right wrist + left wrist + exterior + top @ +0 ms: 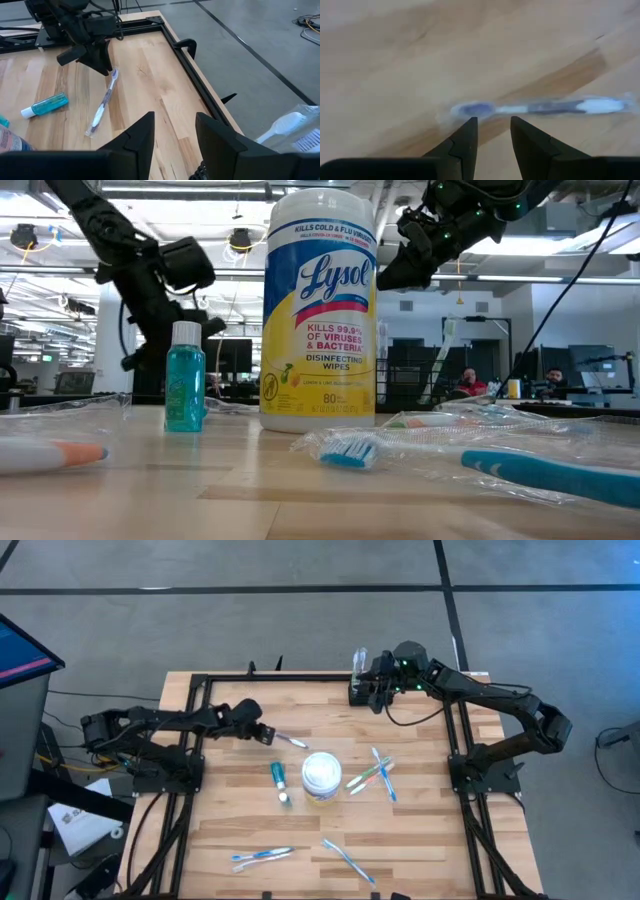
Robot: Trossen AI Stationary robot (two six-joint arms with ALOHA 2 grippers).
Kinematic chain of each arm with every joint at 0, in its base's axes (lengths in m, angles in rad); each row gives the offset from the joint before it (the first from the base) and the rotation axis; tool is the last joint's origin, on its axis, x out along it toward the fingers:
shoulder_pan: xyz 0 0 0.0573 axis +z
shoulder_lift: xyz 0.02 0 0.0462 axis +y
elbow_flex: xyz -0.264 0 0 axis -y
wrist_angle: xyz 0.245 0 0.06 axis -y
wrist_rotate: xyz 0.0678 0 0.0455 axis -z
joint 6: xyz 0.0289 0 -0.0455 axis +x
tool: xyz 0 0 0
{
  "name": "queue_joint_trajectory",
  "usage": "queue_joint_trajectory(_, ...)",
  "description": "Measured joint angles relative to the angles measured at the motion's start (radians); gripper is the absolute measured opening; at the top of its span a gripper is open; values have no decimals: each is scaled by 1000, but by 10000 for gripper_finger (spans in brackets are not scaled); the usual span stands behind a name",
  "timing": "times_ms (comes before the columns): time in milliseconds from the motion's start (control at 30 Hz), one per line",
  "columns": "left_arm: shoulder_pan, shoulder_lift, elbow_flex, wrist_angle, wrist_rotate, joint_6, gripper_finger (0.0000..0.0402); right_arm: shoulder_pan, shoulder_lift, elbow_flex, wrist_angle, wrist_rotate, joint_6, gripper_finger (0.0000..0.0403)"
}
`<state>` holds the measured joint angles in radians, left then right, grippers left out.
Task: Pick & Place toothbrushing station
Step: Put the purple toothbrush into the black mesh organizer
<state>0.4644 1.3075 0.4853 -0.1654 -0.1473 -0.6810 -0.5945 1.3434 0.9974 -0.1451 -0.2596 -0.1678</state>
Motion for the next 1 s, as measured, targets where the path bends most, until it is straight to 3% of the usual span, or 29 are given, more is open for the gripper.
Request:
queue_joint_trajectory(600,1,-51,-13,23,-41,-12,111,0,1,0,-44,0,0,128)
queue_joint_trajectory(1000,44,-109,-34,-85,-92,-12,111,0,1,0,-48,0,1,128)
